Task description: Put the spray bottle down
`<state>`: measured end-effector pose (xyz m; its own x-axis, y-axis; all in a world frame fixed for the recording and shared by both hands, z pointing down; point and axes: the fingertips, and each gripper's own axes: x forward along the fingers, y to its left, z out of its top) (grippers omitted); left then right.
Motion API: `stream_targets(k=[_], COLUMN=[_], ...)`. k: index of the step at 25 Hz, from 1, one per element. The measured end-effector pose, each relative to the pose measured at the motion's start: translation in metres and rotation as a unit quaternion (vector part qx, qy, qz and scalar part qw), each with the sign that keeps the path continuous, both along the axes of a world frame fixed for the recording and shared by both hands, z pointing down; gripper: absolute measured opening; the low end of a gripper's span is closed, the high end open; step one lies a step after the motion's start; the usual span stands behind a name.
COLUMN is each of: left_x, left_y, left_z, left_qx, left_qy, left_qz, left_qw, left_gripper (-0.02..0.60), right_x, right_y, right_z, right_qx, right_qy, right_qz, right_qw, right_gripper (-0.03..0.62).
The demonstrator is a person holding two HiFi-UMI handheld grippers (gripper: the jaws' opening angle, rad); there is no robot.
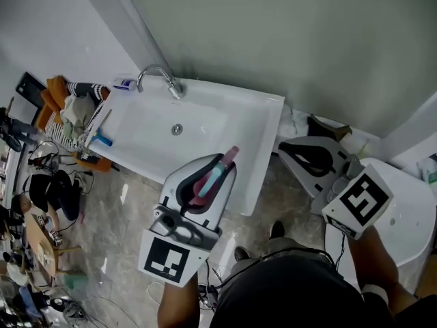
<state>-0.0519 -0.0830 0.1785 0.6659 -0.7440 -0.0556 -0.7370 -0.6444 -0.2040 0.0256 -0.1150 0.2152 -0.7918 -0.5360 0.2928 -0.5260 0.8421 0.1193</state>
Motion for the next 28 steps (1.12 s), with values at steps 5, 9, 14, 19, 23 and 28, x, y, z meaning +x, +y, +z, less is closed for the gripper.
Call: stream_targets(k=[5,9,14,19,23,28], left_x=[0.013,0.017,0.016,-0.009,-0.020,-0.034], left_y=[-0.012,-0.020,-0.024,-0.044,-0.056,-0.070], left_z=[-0.007,-0.013,-0.012,0.006,0.004,0.000], left_qx=[0.001,0.009,0.007,-0.002,0.001,0.012], left_qy=[-0.005,-0.010,-0.017,-0.003,-0.003,-0.022], left_qz=[-0.024,-0.046,-0.050,-0.039,-0.010,0.029], left_qw=[0.9997,0.9989,0.9986,0.9992,0.9999,0.9993], left_gripper=[0.066,0.066,0.065,0.066,0.066,0.065], right_x=[0.012,0.015,0.014,-0.005,-0.016,-0.034], right_y=[-0.015,-0.025,-0.030,-0.043,-0.049,-0.062], right_z=[-0.008,-0.012,-0.002,0.014,0.010,0.009], right_qx=[0.004,0.009,-0.008,-0.017,-0.021,-0.022], right_qy=[-0.006,-0.009,-0.008,0.006,0.014,0.024], right_qz=[-0.023,-0.045,-0.052,-0.037,-0.015,0.008], right_qw=[1.000,0.999,0.999,0.999,1.000,0.999], right_gripper=[0.009,0.009,0.009,0.009,0.009,0.009])
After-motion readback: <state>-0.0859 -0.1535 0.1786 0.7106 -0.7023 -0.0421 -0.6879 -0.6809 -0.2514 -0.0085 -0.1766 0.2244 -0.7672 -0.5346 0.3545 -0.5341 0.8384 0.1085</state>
